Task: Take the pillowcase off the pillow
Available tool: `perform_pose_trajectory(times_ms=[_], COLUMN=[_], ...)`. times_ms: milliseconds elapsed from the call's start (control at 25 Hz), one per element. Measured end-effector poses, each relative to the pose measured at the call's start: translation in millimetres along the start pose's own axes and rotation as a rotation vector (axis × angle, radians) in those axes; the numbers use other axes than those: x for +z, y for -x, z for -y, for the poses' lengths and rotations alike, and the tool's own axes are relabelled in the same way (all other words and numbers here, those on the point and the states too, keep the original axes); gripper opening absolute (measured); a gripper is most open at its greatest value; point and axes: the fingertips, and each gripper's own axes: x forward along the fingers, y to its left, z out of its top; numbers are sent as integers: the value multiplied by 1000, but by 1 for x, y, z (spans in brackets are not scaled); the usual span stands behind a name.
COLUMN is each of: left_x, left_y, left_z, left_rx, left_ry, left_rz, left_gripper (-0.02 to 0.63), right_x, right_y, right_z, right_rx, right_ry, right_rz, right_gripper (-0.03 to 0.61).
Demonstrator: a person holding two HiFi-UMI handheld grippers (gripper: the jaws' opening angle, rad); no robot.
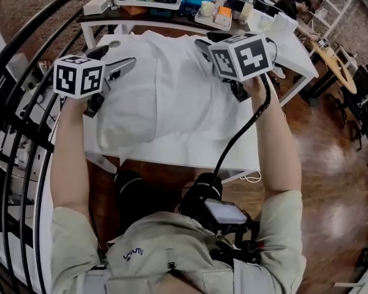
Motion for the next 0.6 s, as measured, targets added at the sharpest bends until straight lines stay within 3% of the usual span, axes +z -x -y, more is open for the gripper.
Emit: perform_pose_trajectory(times_ms=[160, 360, 400, 480, 600], left_x=[-16, -22, -22, -21, -14], left_y=[-31, -25, -21, -11, 12], left_z=[14, 38, 41, 45, 50], left_rx=[-74, -84, -71, -44, -3], left_ry=[-14, -137, -169, -232, -299], left_rz=[-105, -126, -120, -92, -20], left_gripper=[351, 85, 53, 23, 18], right_x=[-4, -39, -43, -45, -44], right_y=[-45, -88, -91, -88, -68], right_z=[10, 7, 7, 11, 31], right_rx=[12, 42, 29, -36, -187], right_ry=[-30, -31, -14, 55, 181], right_rz=[-128, -306, -324, -346, -390], right_gripper=[144, 144, 134, 8, 6])
